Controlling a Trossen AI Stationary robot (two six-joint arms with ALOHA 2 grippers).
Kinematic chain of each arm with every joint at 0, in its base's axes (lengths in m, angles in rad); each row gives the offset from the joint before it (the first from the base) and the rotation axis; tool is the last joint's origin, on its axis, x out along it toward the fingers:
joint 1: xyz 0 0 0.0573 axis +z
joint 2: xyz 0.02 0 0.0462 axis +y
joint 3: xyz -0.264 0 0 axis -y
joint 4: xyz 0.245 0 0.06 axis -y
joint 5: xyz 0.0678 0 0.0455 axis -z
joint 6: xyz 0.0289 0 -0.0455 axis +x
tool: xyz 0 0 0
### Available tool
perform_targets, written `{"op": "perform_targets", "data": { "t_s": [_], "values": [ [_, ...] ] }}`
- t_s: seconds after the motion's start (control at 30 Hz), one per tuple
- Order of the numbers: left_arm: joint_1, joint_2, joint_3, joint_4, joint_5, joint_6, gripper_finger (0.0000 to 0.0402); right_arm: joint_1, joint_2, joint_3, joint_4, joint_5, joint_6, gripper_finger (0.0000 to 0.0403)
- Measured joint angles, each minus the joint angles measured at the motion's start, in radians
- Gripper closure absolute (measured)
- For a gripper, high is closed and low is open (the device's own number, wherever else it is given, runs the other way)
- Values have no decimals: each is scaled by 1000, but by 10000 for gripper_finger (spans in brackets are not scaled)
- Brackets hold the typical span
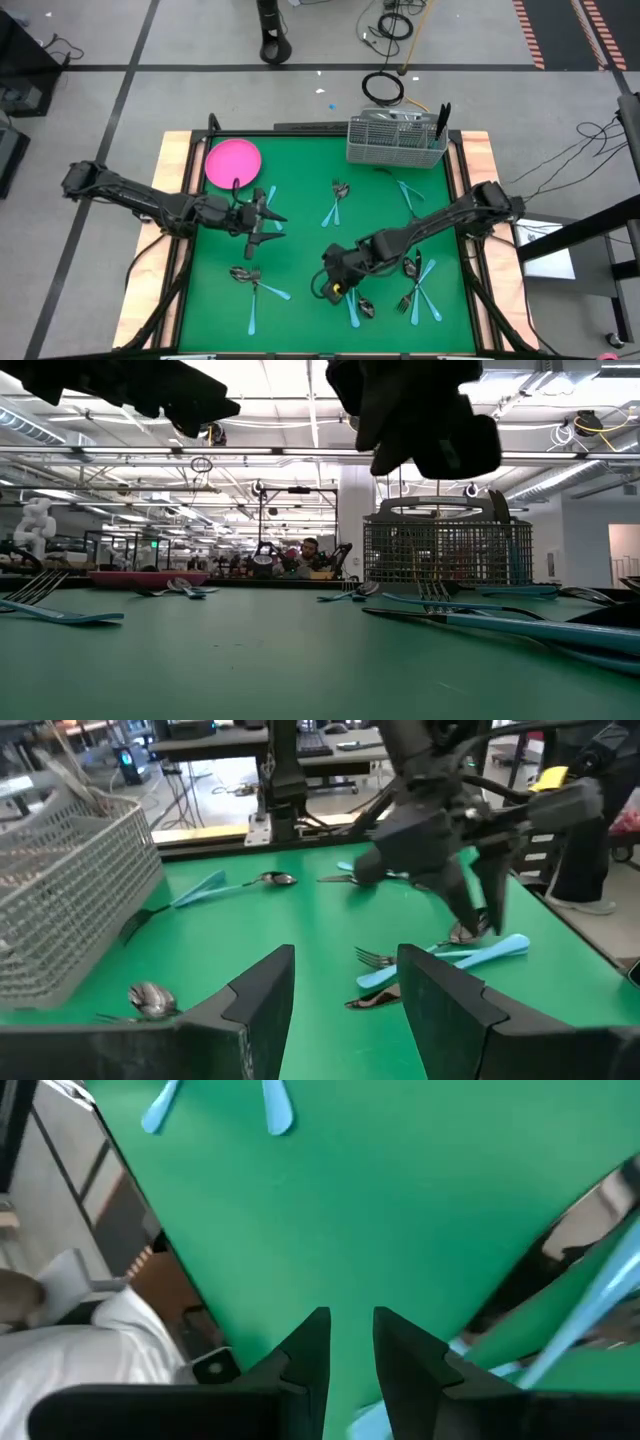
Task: Sort silverware
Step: Put the blue table knife into the gray silverware basket
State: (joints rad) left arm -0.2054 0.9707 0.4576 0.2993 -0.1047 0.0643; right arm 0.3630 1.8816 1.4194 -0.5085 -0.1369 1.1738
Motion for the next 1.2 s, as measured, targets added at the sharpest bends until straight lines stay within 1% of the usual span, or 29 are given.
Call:
{"op": "perform_targets", "data": {
  "t_s": [0.1, 0.27, 0.43, 0.57, 0.63, 0.8, 0.83, 0.97, 1.2],
  "values": [
    [0, -20, 0, 3, 0, 17, 221, 22, 25, 47, -13, -1, 57, 332],
    [0, -73, 0, 9, 2, 28, 221, 57, 68, 129, -122, 16, 139, 332],
    [0, -116, 0, 9, 27, 24, 221, 73, 122, 225, -258, 112, 184, 332],
    [0, -124, 0, 7, 48, 23, 221, 69, 175, 256, -284, 187, 181, 332],
    [0, -124, 0, 3, 49, 22, 221, 66, 196, 259, -272, 188, 158, 332],
    [0, -124, 0, -4, 49, 22, 221, 64, 217, 259, -273, 96, 150, 332],
    [0, -124, 0, -5, 49, 22, 221, 64, 217, 259, -271, 92, 152, 332],
    [0, -124, 0, -4, 49, 22, 221, 64, 217, 259, -299, 129, 188, 332],
    [0, -124, 0, -3, 49, 28, 221, 67, 228, 259, -409, 140, 176, 332]
  ]
}}
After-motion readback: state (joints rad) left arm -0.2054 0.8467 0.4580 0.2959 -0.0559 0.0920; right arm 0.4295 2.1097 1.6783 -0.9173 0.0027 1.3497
